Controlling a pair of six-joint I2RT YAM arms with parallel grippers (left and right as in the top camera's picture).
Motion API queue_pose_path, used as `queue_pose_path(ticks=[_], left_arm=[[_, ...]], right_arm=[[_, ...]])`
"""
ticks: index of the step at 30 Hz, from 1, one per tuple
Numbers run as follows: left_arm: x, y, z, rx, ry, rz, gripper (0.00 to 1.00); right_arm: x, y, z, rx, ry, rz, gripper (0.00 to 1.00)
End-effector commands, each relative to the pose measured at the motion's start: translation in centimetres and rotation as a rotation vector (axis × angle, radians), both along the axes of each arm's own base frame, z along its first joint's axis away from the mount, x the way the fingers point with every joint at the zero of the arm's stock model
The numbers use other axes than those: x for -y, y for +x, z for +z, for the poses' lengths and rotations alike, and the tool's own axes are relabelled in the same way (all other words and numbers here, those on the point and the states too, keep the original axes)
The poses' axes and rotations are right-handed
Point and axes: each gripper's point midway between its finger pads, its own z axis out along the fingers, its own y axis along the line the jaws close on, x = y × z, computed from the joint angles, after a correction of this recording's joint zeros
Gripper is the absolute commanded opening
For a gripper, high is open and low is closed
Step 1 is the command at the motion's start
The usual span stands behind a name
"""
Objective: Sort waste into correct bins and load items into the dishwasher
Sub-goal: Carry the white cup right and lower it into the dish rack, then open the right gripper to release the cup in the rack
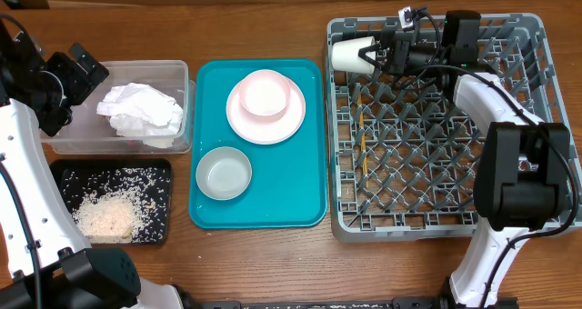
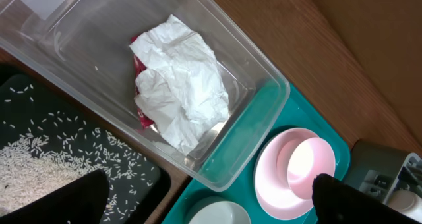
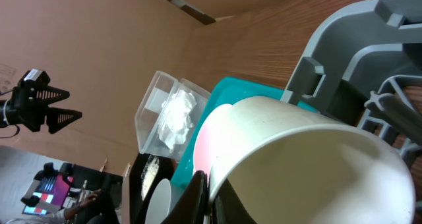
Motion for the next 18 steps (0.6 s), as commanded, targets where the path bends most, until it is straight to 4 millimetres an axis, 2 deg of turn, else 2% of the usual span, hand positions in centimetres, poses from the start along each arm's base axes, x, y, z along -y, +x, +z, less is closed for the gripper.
queue_pose_path(ticks=[1,3,6,11,15,18], left_arm=[[-0.1,0.1,1.0,0.029,0.0,0.009,1.0],[-0.1,0.1,1.0,0.029,0.001,0.009,1.0],[-0.1,0.1,1.0,0.029,0.001,0.009,1.0],[-0.1,0.1,1.0,0.029,0.001,0.009,1.0],[-0.1,0.1,1.0,0.029,0.001,0.009,1.0],[-0.1,0.1,1.0,0.029,0.0,0.009,1.0]], right_arm=[[0.1,0.5,-1.8,-0.026,-0.002,-0.003,0.04],[0.0,0.1,-2.2,-0.043,0.021,0.023,0.04],[0.1,-0.6,-1.5,-0.039,0.063,0.065,0.04],[1.7,-0.8,-1.3,-0.063,0.093,0.059,0.06],[2.7,-0.8,-1.6,-0.093,0.096,0.039,0.18],[3.0,-0.7,-1.7,-0.098,0.098,0.033,0.21]])
